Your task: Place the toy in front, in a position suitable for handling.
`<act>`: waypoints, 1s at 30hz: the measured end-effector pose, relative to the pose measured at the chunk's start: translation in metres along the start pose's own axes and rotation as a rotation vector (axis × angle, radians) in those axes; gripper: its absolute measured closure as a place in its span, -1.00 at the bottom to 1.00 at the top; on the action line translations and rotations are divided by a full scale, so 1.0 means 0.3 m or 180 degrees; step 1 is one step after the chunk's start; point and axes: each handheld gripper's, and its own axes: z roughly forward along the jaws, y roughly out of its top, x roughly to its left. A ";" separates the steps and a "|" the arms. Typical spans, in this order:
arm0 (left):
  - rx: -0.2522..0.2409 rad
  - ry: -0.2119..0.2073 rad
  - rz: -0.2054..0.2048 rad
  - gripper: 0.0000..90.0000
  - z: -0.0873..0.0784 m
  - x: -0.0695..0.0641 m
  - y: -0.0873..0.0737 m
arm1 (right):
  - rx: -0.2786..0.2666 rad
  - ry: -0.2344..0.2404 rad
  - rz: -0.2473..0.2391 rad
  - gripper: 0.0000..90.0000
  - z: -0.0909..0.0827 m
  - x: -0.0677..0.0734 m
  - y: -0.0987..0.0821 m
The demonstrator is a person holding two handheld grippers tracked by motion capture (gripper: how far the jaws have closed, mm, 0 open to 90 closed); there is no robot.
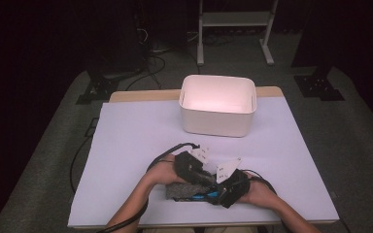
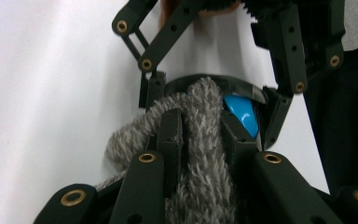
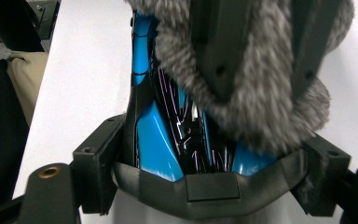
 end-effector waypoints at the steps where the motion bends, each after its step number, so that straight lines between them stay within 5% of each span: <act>1: -0.0033 0.0002 -0.0034 0.62 -0.008 -0.003 -0.013 | 0.0000 0.0000 -0.0003 -0.51 0.000 0.000 0.000; 6: -0.0181 0.0015 -0.0113 0.62 -0.061 -0.015 -0.083 | -0.0006 0.0001 -0.0007 -0.51 -0.001 0.000 -0.001; 11: -0.0064 0.0213 -0.0183 0.61 -0.112 -0.037 -0.172 | -0.0011 0.0002 -0.0005 -0.51 -0.001 0.000 -0.002; 20: -0.0129 0.0238 -0.0338 0.61 -0.154 -0.082 -0.288 | -0.0013 -0.0005 -0.0007 -0.51 -0.001 0.000 -0.003; 30: -0.0241 0.0180 -0.0328 0.59 -0.158 -0.107 -0.299 | -0.0024 -0.0002 -0.0012 -0.51 0.000 -0.001 -0.004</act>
